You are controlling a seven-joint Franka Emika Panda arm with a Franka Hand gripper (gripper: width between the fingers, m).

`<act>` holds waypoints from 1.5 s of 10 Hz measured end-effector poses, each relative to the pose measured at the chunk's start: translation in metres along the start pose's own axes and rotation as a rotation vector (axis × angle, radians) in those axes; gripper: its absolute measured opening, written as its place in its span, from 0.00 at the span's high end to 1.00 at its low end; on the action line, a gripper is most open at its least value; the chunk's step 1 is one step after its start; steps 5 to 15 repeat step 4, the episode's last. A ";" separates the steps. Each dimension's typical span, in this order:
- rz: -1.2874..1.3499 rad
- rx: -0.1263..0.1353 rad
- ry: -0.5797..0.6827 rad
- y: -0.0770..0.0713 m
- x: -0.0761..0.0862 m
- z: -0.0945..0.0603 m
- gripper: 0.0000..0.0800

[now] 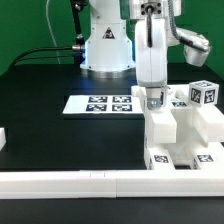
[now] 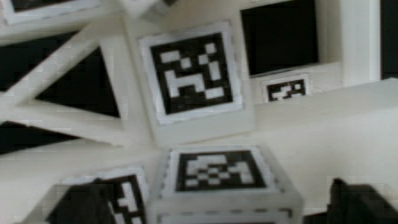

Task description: Assemble chair

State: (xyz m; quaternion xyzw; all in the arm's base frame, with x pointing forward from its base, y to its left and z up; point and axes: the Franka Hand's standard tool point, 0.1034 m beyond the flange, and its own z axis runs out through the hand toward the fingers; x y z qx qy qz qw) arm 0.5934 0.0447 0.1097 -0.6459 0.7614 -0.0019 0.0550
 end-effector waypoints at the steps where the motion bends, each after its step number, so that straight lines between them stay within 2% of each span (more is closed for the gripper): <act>1: -0.019 0.017 -0.015 -0.005 -0.001 -0.012 0.21; 2: -0.027 0.042 -0.034 -0.011 -0.001 -0.027 0.19; 3: -0.031 0.050 -0.037 -0.014 0.001 -0.032 0.19; 4: -0.033 0.045 -0.034 -0.012 0.000 -0.028 0.19; 15: -0.033 0.045 -0.034 -0.012 0.000 -0.028 0.19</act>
Offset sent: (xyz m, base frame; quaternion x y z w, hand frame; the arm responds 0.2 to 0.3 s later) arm 0.0000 0.0000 0.0000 0.0000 0.0000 0.0000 1.0000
